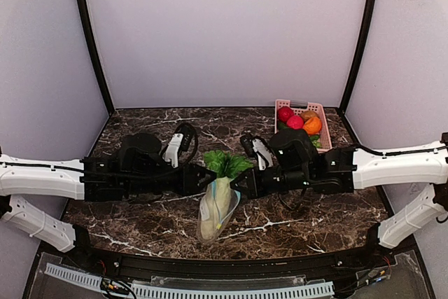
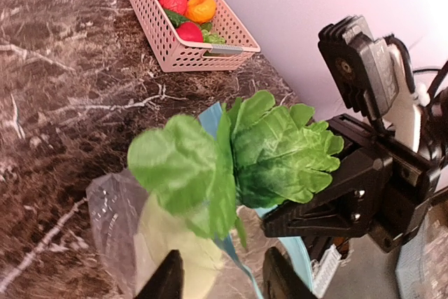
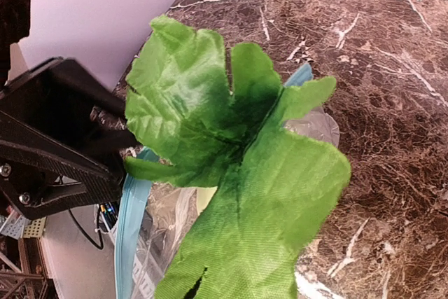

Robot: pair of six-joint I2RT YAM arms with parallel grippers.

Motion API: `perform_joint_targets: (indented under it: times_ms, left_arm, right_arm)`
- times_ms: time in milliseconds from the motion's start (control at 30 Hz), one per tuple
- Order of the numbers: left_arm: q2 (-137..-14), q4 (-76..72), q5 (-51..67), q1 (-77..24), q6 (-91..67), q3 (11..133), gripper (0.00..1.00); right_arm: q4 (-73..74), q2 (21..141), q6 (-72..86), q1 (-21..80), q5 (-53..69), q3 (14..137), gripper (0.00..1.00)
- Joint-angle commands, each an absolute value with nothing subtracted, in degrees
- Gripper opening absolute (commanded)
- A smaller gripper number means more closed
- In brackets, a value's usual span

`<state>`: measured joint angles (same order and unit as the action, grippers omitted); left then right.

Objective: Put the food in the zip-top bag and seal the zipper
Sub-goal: Pass from the left arm to the right

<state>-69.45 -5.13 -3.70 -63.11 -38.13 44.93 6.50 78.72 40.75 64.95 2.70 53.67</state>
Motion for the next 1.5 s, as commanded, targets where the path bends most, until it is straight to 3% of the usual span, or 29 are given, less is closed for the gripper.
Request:
perform_joint_targets:
  times_ms: [0,100,200,500,1200,1333,1400,1467]
  left_arm:
    - [-68.66,-0.39,-5.72,-62.95,-38.7,47.21,0.56]
    - [-70.27,3.04,-5.38,-62.93,-38.69,48.79,0.81]
    - [-72.63,6.24,-4.04,-62.98,-37.92,52.12,0.9]
    - [-78.74,15.25,-7.72,-62.97,-37.48,57.61,0.92]
    - [-82.27,13.1,-5.89,-63.99,-41.32,54.41,0.77]
    - [-82.65,13.05,-7.55,-64.18,-42.33,53.08,0.69]
    - [-82.35,12.67,-7.35,-64.24,-42.13,52.93,0.7]
    - [-81.45,11.55,-6.97,-64.63,-41.24,53.1,0.81]
  right_arm:
    - [4.46,77.21,39.65,66.5,1.65,54.79,0.0]
    - [3.65,77.32,39.68,67.13,1.92,54.49,0.0]
    - [3.48,77.5,39.46,67.65,1.85,54.92,0.0]
    - [3.76,77.45,36.69,70.2,0.24,56.85,0.0]
    - [0.26,77.45,37.85,71.98,-0.78,56.13,0.0]
    - [0.22,77.72,37.85,72.31,-0.97,56.34,0.0]
    - [0.26,77.94,38.08,72.3,-1.19,56.34,0.0]
    - [0.75,78.19,38.61,72.28,-1.59,56.16,0.0]
